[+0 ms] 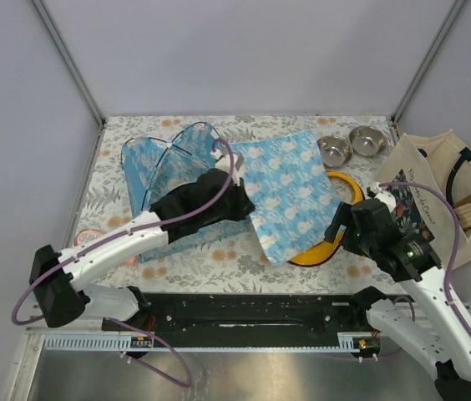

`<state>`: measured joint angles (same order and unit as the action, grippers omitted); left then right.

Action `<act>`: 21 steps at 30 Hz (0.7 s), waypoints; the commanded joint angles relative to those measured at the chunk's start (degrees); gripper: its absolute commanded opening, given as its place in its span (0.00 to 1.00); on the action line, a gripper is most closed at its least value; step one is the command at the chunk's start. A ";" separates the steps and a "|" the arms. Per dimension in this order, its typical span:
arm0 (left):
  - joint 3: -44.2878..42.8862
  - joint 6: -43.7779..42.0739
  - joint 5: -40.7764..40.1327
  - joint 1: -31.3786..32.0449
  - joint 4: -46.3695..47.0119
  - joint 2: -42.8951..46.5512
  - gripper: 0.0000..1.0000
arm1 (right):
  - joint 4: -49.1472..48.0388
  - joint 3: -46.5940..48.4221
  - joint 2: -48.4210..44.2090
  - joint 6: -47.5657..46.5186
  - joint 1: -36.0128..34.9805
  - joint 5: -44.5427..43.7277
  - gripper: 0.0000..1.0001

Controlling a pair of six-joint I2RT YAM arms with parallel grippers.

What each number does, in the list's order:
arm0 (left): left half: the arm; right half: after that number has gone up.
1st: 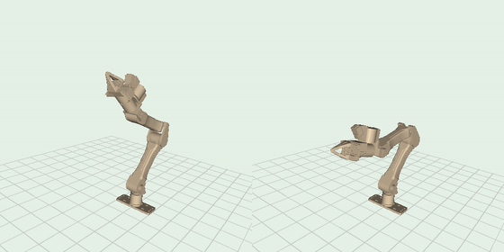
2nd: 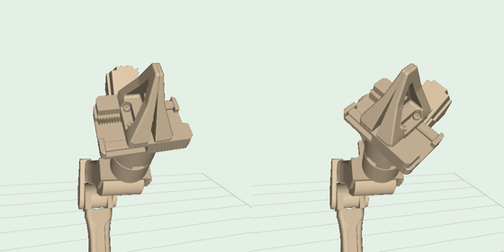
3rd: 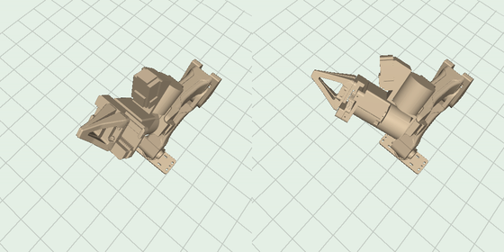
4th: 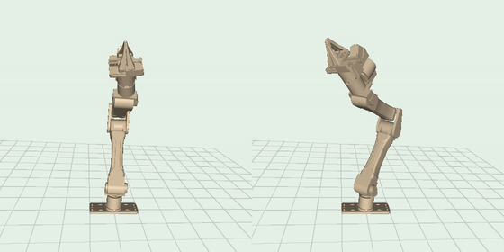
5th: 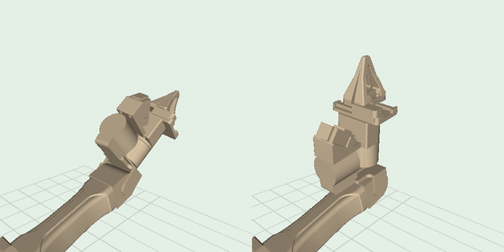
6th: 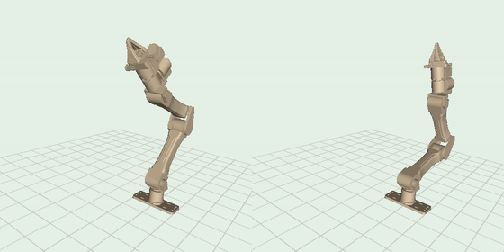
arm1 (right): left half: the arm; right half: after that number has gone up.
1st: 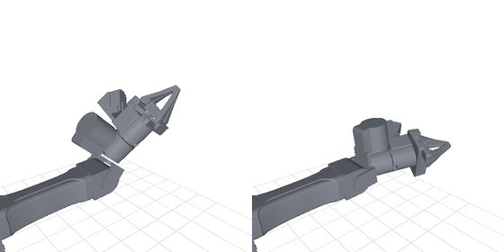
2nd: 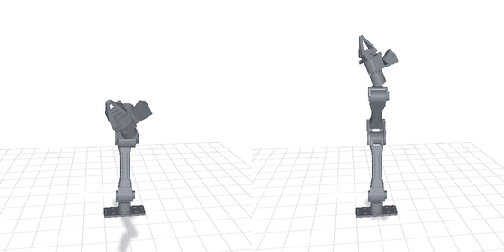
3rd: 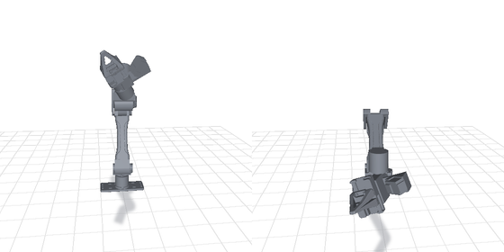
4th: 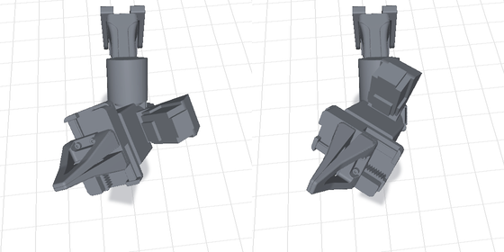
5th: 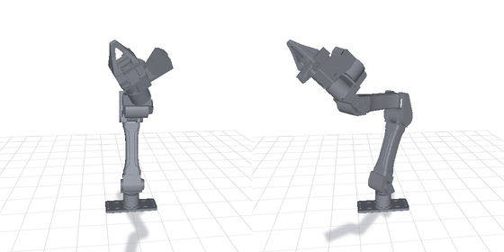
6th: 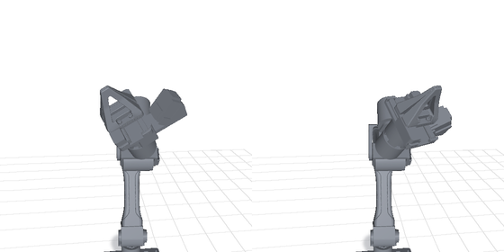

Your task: Set up the pet tent

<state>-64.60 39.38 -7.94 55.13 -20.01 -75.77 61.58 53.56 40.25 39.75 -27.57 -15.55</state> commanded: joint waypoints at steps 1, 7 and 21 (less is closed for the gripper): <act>2.28 -10.80 14.50 -5.29 -11.18 1.94 0.00 | -5.76 -3.63 0.88 -0.63 0.33 -2.90 0.92; 2.02 -18.35 21.84 -5.21 -17.77 -2.01 0.00 | -13.14 -3.82 7.72 -4.41 0.33 -0.45 0.93; 0.70 -17.67 12.96 -5.48 -19.54 -4.04 0.00 | -17.81 -5.11 20.93 -8.90 11.14 5.87 0.91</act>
<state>-62.04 20.45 7.64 49.87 -40.38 -79.79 41.19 49.25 63.59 30.04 -16.62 -12.23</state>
